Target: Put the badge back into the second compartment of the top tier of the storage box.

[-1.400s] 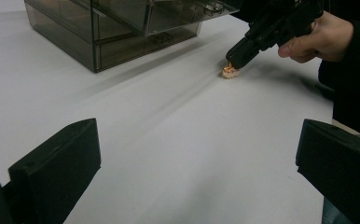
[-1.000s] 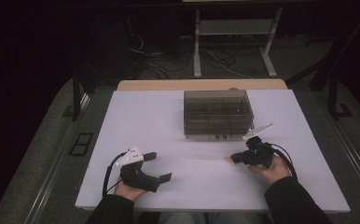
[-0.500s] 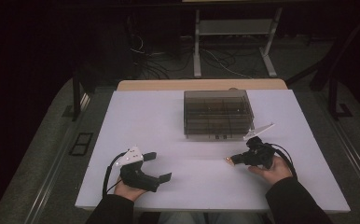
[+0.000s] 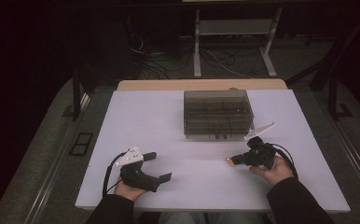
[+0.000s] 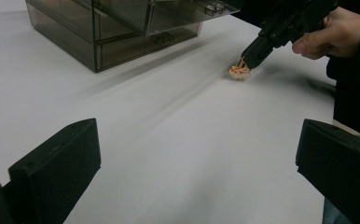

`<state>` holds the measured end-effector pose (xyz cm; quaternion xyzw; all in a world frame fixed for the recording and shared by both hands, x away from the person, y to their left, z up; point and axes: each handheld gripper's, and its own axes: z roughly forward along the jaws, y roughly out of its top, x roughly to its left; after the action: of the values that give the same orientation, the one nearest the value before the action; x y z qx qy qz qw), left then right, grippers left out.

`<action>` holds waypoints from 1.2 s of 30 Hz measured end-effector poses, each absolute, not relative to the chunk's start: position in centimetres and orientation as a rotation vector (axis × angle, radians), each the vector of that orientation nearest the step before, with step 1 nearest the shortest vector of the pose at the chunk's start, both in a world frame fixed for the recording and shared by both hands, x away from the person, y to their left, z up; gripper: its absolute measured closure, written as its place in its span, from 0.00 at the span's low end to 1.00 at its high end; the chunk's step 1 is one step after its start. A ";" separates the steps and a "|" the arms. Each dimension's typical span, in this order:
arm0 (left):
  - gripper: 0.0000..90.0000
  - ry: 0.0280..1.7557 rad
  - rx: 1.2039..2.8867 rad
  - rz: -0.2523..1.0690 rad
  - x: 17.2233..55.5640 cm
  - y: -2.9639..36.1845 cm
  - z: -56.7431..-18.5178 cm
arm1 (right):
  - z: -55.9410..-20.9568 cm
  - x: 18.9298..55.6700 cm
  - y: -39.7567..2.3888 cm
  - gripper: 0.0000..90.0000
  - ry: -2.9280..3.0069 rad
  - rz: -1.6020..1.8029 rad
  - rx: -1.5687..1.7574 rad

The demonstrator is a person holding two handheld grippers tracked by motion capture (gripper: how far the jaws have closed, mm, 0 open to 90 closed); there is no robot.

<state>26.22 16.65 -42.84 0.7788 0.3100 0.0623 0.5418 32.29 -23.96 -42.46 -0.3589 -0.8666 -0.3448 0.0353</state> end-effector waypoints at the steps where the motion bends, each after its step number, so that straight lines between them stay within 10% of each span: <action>1: 0.00 0.736 1.850 0.148 26.2 16.7 -42.8 | -42.4 32.3 -24.0 0.97 -2.663 -1.060 -1.101; 36: 0.00 0.735 1.852 0.145 26.2 16.6 -42.9 | -38.6 32.8 -24.4 0.97 -2.706 -1.059 -1.056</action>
<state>26.23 16.61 -42.88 0.7794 0.3095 0.0612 0.5414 32.77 -24.45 -38.62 -0.3415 -0.8750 -0.3423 0.0249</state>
